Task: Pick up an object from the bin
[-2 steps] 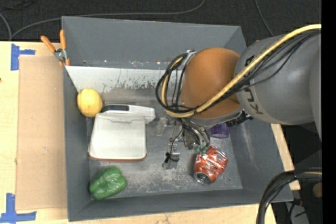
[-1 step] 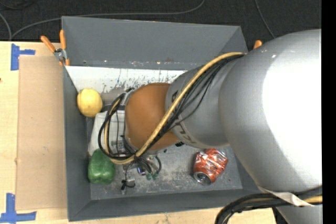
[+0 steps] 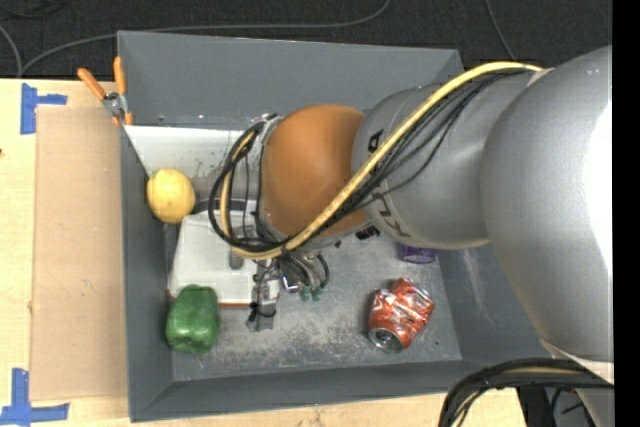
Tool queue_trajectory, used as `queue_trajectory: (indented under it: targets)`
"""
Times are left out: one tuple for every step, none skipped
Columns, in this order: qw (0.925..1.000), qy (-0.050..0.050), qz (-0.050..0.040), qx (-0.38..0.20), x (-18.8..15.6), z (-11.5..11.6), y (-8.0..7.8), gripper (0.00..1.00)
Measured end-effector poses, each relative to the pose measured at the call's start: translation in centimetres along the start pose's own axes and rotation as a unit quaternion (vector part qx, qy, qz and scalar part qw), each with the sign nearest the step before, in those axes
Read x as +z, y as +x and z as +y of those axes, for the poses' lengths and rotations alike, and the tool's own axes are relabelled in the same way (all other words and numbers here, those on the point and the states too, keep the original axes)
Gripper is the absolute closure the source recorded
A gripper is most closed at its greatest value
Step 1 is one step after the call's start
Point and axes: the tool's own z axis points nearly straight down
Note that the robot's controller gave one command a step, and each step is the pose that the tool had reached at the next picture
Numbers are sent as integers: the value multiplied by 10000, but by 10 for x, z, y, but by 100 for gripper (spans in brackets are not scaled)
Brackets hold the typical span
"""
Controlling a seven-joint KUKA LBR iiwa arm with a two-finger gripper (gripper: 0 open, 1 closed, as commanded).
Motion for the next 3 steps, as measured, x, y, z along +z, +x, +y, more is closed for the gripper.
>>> queue_trajectory:
  targets:
    - [9999,22,128,86,33,61,28,0]
    - [9989,16,22,-471,63,66,22,0]
    - [9994,19,99,-333,61,69,37,100]
